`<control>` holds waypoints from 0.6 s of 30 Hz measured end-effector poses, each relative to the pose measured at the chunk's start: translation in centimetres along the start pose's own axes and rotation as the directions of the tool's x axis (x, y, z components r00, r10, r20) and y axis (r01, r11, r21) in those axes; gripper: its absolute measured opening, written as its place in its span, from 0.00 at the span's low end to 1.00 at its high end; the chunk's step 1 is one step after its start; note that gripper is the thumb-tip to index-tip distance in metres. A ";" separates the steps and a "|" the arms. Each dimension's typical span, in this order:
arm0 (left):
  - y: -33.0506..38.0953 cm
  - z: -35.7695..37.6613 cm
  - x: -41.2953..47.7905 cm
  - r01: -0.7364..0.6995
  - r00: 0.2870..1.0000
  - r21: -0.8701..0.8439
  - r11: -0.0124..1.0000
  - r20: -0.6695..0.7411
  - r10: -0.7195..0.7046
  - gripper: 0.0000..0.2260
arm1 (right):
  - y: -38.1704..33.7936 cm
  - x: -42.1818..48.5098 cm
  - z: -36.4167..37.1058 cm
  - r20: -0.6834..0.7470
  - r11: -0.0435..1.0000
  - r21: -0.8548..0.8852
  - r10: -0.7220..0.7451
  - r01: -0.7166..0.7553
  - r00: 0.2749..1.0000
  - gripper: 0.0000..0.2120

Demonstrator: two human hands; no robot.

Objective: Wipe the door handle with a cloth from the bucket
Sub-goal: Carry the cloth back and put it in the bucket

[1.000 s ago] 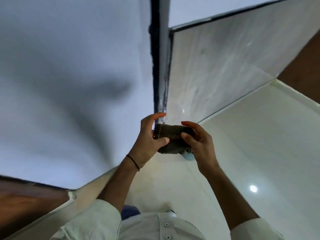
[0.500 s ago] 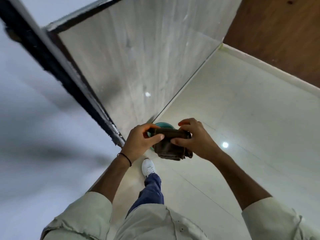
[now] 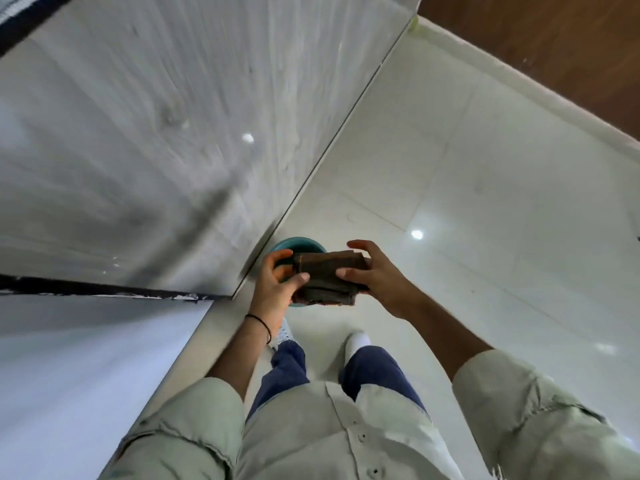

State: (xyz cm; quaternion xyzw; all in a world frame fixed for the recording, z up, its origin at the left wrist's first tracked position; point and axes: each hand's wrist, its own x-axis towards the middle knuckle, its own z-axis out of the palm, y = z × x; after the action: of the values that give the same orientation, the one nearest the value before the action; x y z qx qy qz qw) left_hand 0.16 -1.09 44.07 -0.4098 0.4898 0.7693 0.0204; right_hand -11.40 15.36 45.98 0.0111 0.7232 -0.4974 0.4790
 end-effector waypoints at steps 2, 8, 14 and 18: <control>-0.2 0.5 1.2 0.009 1.000 0.017 1.000 -0.020 -0.009 0.23 | -0.1 1.8 -0.2 -0.034 0.999 -0.036 -0.022 0.021 0.999 0.28; -4.2 2.0 6.2 0.053 0.988 0.217 0.975 -0.153 -0.020 0.15 | 3.2 9.7 0.0 -0.166 0.967 -0.248 -0.099 0.056 0.981 0.19; -11.5 1.3 13.4 0.165 0.937 0.207 0.964 -0.337 -0.088 0.17 | 9.3 19.5 -1.4 0.080 0.920 -0.390 -0.007 0.037 0.997 0.25; -17.3 -0.1 19.5 0.173 0.926 0.172 0.970 -0.365 -0.100 0.19 | 14.2 27.2 -1.2 0.122 0.866 -0.493 -0.030 0.087 0.992 0.27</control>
State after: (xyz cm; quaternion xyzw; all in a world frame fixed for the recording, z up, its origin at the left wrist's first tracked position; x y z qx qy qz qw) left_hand -5.22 0.58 18.65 -0.5704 0.5306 0.6264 0.0271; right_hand -19.98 10.86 16.85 -0.1619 0.7991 -0.3087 0.4898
